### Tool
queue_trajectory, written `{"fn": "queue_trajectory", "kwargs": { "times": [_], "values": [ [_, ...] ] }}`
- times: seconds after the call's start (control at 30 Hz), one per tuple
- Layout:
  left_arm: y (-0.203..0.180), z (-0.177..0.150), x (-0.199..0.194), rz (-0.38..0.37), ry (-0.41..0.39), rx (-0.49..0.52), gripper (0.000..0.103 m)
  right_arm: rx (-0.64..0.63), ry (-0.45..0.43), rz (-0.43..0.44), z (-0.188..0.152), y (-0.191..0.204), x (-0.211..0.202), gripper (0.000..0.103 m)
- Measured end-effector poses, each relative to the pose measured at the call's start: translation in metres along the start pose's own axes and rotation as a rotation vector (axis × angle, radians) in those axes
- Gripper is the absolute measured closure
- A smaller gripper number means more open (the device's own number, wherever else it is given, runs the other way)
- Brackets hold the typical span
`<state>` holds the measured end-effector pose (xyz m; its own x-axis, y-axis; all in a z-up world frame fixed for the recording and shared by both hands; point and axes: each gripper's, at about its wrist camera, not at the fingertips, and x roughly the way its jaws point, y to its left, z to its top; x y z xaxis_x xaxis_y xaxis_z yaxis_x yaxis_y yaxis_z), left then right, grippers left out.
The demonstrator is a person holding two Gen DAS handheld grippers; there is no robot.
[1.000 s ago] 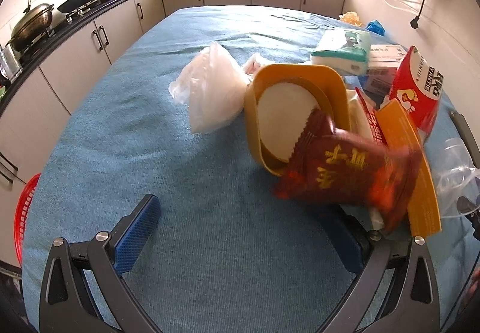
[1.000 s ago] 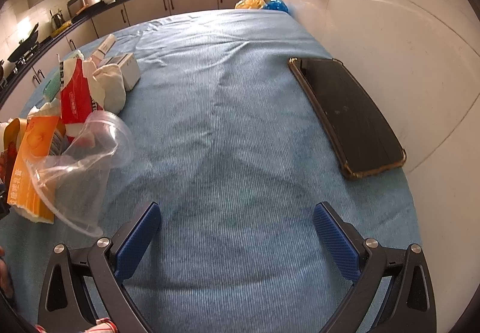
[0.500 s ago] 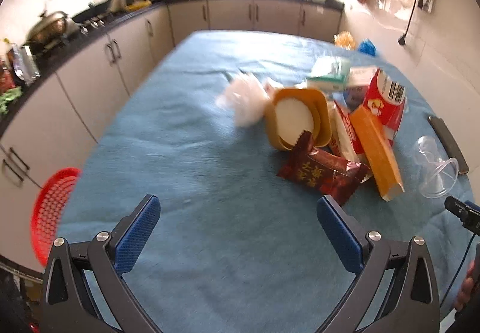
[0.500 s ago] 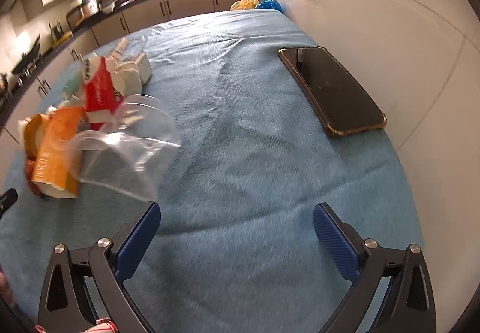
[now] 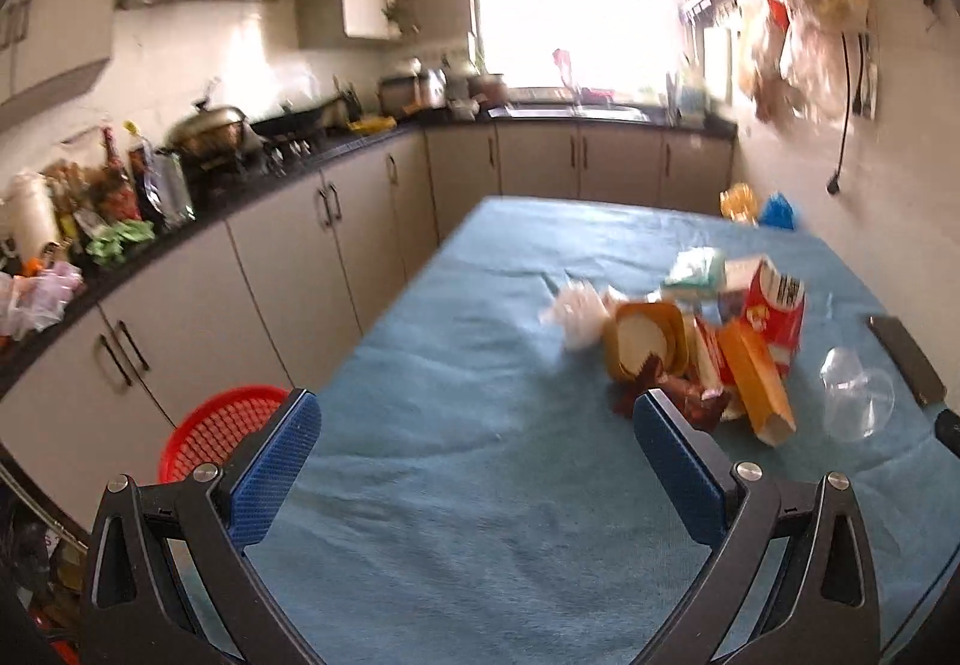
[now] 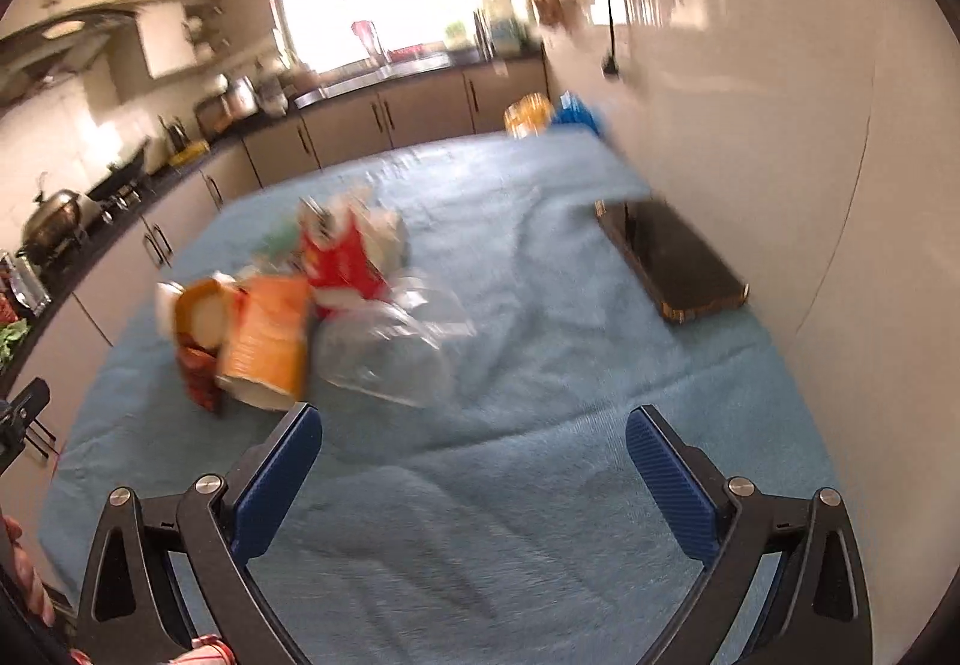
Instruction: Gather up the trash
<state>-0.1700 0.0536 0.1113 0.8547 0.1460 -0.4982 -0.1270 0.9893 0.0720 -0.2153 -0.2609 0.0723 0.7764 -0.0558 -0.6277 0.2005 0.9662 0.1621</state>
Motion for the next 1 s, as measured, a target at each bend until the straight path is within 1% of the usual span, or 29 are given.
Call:
{"fn": "queue_trajectory", "kwargs": {
  "times": [0.03, 0.17, 0.2, 0.27, 0.3, 0.4, 0.47, 0.57, 0.67, 0.83, 1.0],
  "values": [
    [0.001, 0.001, -0.004, 0.003, -0.008, -0.002, 0.0, -0.01, -0.03, 0.001, 0.0, 0.005, -0.009, 0.0],
    [0.01, 0.0, -0.022, -0.032, -0.015, -0.025, 0.0, -0.034, -0.183, -0.012, 0.001, 0.025, -0.047, 0.0],
    [0.011, 0.0, -0.026, -0.031, -0.018, -0.032, 0.0, -0.038, -0.239, -0.026, -0.001, 0.031, -0.059, 0.0],
    [0.016, -0.003, -0.037, -0.015, -0.038, -0.042, 0.0, -0.034, -0.322, -0.041, -0.005, 0.033, -0.078, 0.0],
    [0.017, -0.004, -0.043, -0.004, -0.045, -0.039, 0.0, -0.033, -0.345, -0.043, -0.008, 0.035, -0.084, 0.0],
    [0.022, -0.009, -0.059, 0.031, -0.063, -0.019, 0.0, -0.013, -0.327, -0.028, -0.013, 0.032, -0.087, 0.0],
    [0.026, -0.013, -0.069, 0.035, -0.061, -0.019, 0.0, -0.001, -0.325, -0.002, -0.019, 0.03, -0.09, 0.0],
    [0.035, -0.018, -0.079, 0.013, -0.046, -0.042, 0.0, -0.006, -0.341, -0.001, -0.028, 0.031, -0.106, 0.0],
    [0.042, -0.022, -0.086, -0.016, -0.029, -0.065, 0.0, -0.02, -0.335, 0.004, -0.034, 0.033, -0.12, 0.0],
    [0.045, -0.027, -0.089, -0.026, -0.014, -0.069, 0.0, -0.036, -0.331, -0.009, -0.04, 0.032, -0.132, 0.0],
    [0.043, -0.028, -0.082, -0.022, 0.007, -0.054, 0.0, -0.047, -0.297, -0.003, -0.041, 0.033, -0.128, 0.0]
  ]
}}
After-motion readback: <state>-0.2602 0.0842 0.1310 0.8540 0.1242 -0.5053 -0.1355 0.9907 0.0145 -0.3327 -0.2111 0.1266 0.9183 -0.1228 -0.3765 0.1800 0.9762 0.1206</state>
